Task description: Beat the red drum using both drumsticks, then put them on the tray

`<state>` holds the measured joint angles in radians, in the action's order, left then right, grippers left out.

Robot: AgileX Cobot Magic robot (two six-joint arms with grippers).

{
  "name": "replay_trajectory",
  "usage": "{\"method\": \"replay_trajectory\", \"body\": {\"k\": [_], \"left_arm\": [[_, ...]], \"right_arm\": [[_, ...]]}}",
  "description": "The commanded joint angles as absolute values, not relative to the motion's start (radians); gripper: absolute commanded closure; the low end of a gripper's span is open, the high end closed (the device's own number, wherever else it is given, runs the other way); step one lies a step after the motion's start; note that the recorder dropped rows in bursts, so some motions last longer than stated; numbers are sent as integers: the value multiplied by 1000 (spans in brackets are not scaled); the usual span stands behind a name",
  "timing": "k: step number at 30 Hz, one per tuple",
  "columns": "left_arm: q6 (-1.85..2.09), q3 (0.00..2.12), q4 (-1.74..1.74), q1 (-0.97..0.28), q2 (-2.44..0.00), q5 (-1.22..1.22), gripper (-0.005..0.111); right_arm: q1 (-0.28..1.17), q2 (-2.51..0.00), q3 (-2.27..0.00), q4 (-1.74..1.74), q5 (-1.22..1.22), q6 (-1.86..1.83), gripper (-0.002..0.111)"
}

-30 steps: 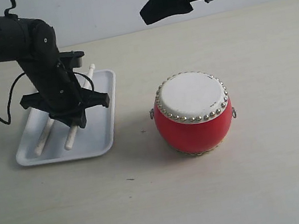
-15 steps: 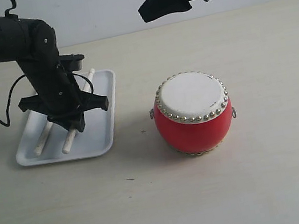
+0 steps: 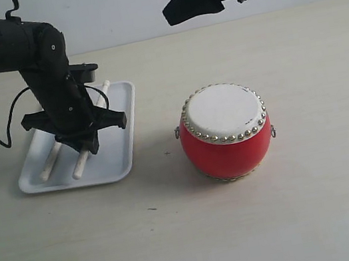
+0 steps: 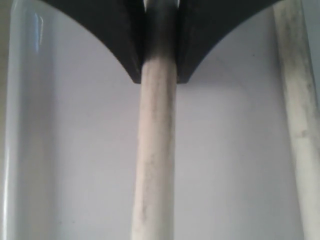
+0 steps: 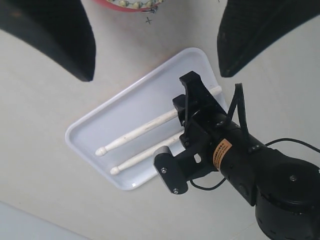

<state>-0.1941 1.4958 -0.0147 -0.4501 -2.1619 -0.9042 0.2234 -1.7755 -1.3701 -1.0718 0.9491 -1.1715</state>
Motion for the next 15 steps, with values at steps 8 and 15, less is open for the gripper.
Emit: {"method": "replay_trajectory", "body": {"k": [8, 15], "left_arm": [[-222, 1500, -11, -449, -2159, -890, 56], [-207, 1500, -11, -449, -2155, -892, 46]], "right_arm": [[222, -1770, -1378, -1091, 944, -1172, 45], [222, -1770, -1378, -1091, 944, -1172, 45]]}}
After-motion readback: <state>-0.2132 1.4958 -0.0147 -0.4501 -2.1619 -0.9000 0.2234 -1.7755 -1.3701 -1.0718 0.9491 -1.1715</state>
